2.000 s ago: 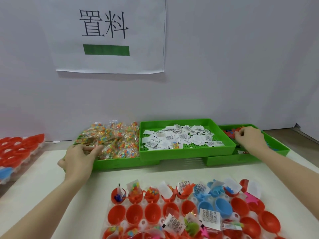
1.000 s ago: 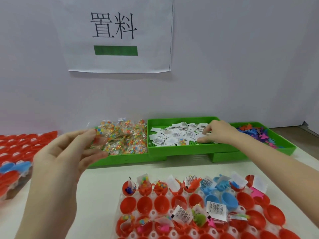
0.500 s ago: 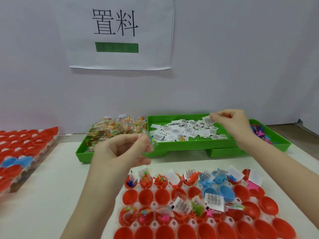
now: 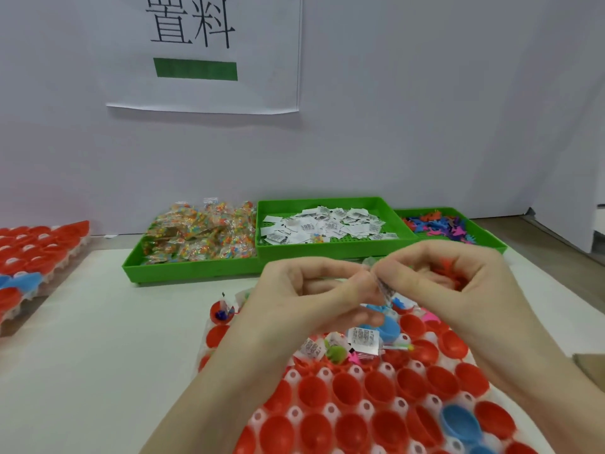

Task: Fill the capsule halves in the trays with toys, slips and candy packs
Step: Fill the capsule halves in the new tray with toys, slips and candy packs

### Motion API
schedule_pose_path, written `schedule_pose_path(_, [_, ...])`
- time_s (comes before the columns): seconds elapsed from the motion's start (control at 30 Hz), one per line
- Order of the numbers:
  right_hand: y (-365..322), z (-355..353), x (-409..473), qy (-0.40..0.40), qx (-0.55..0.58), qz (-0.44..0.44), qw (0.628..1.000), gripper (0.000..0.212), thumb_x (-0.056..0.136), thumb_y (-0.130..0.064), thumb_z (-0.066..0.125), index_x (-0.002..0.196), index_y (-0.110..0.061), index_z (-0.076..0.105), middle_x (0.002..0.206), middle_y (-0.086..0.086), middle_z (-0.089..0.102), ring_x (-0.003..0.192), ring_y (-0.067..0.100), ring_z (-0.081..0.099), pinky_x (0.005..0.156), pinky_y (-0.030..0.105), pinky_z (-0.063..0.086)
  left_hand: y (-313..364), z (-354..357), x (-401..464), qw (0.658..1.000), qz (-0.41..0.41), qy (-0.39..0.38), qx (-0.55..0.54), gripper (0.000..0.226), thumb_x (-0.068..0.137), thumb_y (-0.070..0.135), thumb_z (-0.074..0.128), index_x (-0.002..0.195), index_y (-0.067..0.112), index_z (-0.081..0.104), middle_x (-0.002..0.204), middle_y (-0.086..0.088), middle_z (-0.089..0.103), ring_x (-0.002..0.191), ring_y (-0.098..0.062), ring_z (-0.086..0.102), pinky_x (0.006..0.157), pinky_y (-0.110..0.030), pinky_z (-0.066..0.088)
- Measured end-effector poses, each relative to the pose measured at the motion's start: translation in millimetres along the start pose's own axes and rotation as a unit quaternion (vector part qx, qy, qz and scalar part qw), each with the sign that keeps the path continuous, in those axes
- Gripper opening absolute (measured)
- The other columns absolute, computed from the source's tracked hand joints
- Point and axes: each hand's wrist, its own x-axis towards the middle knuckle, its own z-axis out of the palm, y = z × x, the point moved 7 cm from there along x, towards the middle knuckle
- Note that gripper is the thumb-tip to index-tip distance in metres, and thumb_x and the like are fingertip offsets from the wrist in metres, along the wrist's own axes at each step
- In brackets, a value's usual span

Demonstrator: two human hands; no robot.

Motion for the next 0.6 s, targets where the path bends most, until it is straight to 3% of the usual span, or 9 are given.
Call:
schedule_pose_path(0.1, [-3.0, -2.4, -1.6, 0.032, -0.053, -0.043, 0.997, 0.018, 0.059, -0.039, 0.066, 0.068, -0.025, 0.071, 0.041, -0.003, 0.028, 0.039, 0.004, 0.027, 0.042, 0.007, 0.027, 2.6, 2.2, -1.0, 1.0, 0.009, -0.008, 0.006, 0.032, 0.056, 0.035, 0.069, 0.081, 0.015, 0.073, 0.071, -0.005, 0.073, 0.068, -0.018, 0.071, 0.059, -0.014, 0.052])
schedule_pose_path(0.2, [-5.2, 0.8, -0.2, 0.02, -0.057, -0.04, 0.997, 0.023, 0.06, -0.045, 0.063, 0.072, -0.027, 0.071, 0.042, -0.004, 0.029, 0.038, 0.004, 0.029, 0.041, 0.006, 0.027, 2.8, -0.4, 1.0, 0.999, 0.016, 0.024, 0.027, 0.024, 0.058, 0.025, 0.072, 0.077, 0.01, 0.073, 0.069, -0.007, 0.072, 0.063, -0.018, 0.071, 0.056, -0.015, 0.052])
schedule_pose_path(0.3, [5.9, 5.6, 2.6, -0.061, 0.054, 0.054, 0.995, 0.034, 0.082, -0.045, 0.045, 0.084, -0.026, 0.073, 0.046, -0.009, 0.042, 0.039, 0.001, 0.036, 0.042, 0.005, 0.028, 0.3, -6.3, 3.5, 0.997, 0.011, 0.067, 0.031, 0.008, 0.065, 0.012, 0.073, 0.071, 0.007, 0.073, 0.065, -0.008, 0.071, 0.055, -0.015, 0.069, 0.051, -0.014, 0.05])
schedule_pose_path(0.37, [11.7, 9.6, 1.8, -0.12, 0.179, 0.131, 0.968, 0.046, 0.076, -0.04, 0.038, 0.095, -0.017, 0.074, 0.054, -0.012, 0.041, 0.046, 0.003, 0.033, 0.045, 0.01, 0.033, -0.6, -8.6, 4.5, 0.996, 0.012, 0.084, 0.037, 0.004, 0.07, 0.007, 0.072, 0.073, 0.005, 0.071, 0.064, -0.008, 0.071, 0.053, -0.014, 0.068, 0.05, -0.013, 0.05])
schedule_pose_path(0.43, [13.9, 7.7, 2.1, -0.128, 0.199, 0.142, 0.961, 0.048, 0.067, -0.033, 0.043, 0.099, -0.013, 0.073, 0.057, -0.009, 0.041, 0.051, 0.006, 0.032, 0.049, 0.015, 0.033, -1.5, -8.4, 4.4, 0.995, 0.013, 0.088, 0.038, 0.006, 0.07, 0.007, 0.071, 0.076, 0.004, 0.07, 0.065, -0.009, 0.071, 0.054, -0.014, 0.068, 0.05, -0.014, 0.05])
schedule_pose_path(0.53, [10.3, 7.1, 2.5, -0.124, 0.097, 0.078, 0.984, 0.03, 0.078, -0.023, 0.053, 0.104, -0.025, 0.068, 0.059, -0.012, 0.051, 0.057, 0.002, 0.046, 0.056, 0.01, 0.037, -3.6, -6.1, 4.4, 0.996, 0.008, 0.082, 0.04, 0.01, 0.07, 0.008, 0.072, 0.078, 0.002, 0.07, 0.067, -0.012, 0.071, 0.056, -0.016, 0.069, 0.052, -0.015, 0.051])
schedule_pose_path(0.6, [4.2, 6.4, 0.8, -0.115, 0.044, 0.004, 0.992, 0.042, 0.067, -0.022, 0.06, 0.107, -0.033, 0.063, 0.069, -0.013, 0.063, 0.066, -0.004, 0.057, 0.065, 0.007, 0.045, -3.3, -6.1, 4.2, 0.996, 0.011, 0.078, 0.04, 0.015, 0.067, 0.013, 0.073, 0.078, 0.003, 0.07, 0.068, -0.013, 0.071, 0.058, -0.017, 0.069, 0.053, -0.015, 0.052])
